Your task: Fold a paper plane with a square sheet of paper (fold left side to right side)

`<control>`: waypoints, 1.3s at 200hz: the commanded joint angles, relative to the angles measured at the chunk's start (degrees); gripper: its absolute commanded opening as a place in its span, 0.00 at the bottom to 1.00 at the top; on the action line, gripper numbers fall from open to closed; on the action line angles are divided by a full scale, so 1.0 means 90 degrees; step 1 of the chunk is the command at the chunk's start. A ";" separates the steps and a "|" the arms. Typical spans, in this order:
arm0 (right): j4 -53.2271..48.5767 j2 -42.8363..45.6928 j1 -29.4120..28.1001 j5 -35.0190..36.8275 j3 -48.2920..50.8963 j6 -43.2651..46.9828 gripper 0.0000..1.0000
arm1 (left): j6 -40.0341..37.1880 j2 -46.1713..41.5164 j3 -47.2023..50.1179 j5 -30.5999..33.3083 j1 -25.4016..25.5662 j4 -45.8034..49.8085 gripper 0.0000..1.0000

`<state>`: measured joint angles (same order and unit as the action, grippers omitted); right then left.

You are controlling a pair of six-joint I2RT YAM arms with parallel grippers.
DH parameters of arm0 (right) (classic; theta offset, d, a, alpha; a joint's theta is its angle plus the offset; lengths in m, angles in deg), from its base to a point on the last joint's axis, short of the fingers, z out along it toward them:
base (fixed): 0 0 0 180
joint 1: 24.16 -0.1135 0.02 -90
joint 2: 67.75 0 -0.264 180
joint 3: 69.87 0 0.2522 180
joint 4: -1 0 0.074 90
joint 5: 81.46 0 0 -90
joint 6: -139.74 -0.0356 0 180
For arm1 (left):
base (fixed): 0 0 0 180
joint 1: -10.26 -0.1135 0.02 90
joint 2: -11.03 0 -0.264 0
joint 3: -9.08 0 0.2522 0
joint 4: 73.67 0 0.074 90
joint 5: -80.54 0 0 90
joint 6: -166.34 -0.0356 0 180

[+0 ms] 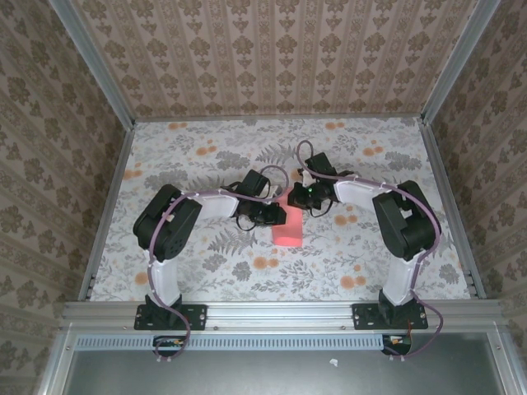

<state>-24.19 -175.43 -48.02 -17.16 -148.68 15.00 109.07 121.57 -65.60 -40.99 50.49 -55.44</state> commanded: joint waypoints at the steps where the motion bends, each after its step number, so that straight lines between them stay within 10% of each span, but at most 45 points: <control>1: 0.0306 -0.0396 -0.0006 -0.0305 -0.0316 -0.0057 0.07 | -0.0096 0.0110 0.0060 0.0229 0.0135 0.0387 0.20; 260: -0.1106 -0.1433 0.0065 0.0330 -0.0963 0.0059 0.06 | 0.0041 -0.1523 0.1967 -0.0440 0.0618 0.0205 0.19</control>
<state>-30.63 -184.94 -47.99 -18.34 -157.43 15.07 107.46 109.75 -50.30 -42.74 55.05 -55.68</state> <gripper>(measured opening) 0.059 0.196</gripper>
